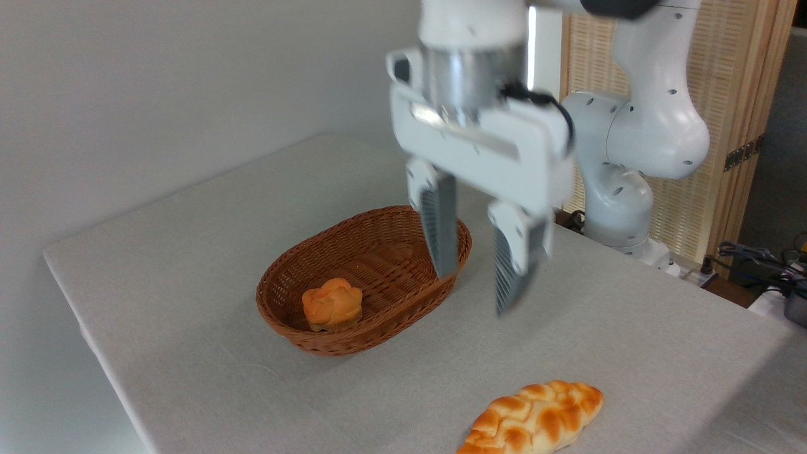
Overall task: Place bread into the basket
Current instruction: 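Move the open gripper over the braided bread roll and lower it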
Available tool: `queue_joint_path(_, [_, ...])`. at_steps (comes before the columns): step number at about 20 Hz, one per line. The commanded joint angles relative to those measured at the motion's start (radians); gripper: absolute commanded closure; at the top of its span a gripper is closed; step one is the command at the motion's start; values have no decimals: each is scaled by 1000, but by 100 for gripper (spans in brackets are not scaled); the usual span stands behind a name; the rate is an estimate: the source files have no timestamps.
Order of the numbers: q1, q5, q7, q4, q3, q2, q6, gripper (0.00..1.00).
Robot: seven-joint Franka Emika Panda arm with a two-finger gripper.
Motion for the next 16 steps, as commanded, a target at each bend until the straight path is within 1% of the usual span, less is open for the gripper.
queue_joint_path(1, [-5, 20, 61, -120, 58, -7, 132, 0])
queue_joint_path(2, [-5, 33, 90, -136, 62, -1, 146, 0])
queue_joint_path(4, [-7, 85, 130, -149, 97, 27, 175, 0])
queue_joint_path(6, [-12, 85, 130, -167, 105, 53, 210, 0])
queue_joint_path(8, [-36, 86, 130, -199, 105, 92, 255, 0])
queue_joint_path(10, [-36, 88, 130, -219, 105, 120, 299, 0])
queue_joint_path(12, [-36, 92, 132, -221, 107, 140, 306, 0])
queue_joint_path(13, [-36, 108, 133, -221, 107, 145, 312, 0])
queue_joint_path(15, [-38, 155, 133, -221, 108, 143, 315, 0])
queue_joint_path(16, [-38, 160, 132, -219, 108, 142, 315, 0])
